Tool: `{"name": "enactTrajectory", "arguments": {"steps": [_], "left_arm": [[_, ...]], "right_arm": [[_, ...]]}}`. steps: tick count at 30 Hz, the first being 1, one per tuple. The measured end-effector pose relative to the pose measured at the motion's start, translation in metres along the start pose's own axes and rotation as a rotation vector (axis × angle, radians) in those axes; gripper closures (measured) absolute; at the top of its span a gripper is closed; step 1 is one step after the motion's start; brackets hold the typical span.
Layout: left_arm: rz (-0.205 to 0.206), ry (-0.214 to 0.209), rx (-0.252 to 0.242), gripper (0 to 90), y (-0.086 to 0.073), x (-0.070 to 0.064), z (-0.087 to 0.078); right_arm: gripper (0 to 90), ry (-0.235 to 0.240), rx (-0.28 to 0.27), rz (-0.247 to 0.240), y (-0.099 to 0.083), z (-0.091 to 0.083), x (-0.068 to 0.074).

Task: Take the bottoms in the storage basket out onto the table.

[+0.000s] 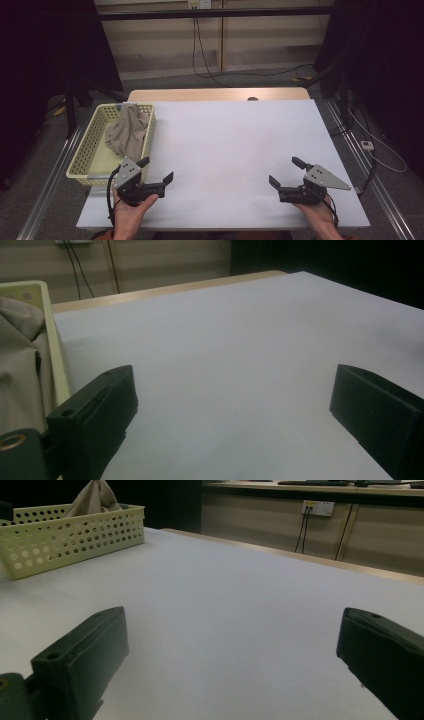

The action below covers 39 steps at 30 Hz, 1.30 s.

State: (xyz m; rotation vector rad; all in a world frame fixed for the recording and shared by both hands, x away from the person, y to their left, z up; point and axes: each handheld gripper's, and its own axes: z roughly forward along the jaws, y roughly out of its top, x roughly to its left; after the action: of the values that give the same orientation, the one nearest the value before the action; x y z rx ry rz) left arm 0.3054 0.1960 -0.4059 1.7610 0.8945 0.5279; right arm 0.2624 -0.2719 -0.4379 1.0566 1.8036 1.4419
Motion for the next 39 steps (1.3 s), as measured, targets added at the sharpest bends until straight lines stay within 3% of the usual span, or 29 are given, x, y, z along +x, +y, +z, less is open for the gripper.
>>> {"name": "enactTrajectory", "arguments": {"steps": [7,10,22,27,39], "left_arm": [[0.017,0.015,0.022,4.2,0.002,0.001,0.002],[0.049,0.015,0.03,3.5,0.006,0.0,0.003],[0.044,0.009,0.019,3.7,0.014,0.004,-0.001],[0.016,0.003,0.025,3.7,0.017,0.012,-0.002],[0.024,0.016,0.016,4.3,0.028,0.019,-0.007]], "right_arm": [[0.1,0.009,0.006,0.013,-0.001,0.0,-0.002],[0.1,0.019,0.009,0.016,-0.001,0.001,-0.002],[0.1,0.015,0.025,0.025,-0.001,0.001,-0.002],[0.0,0.03,0.027,0.014,-0.001,0.002,-0.001],[0.0,0.035,0.028,0.016,0.0,0.003,0.001]]}}
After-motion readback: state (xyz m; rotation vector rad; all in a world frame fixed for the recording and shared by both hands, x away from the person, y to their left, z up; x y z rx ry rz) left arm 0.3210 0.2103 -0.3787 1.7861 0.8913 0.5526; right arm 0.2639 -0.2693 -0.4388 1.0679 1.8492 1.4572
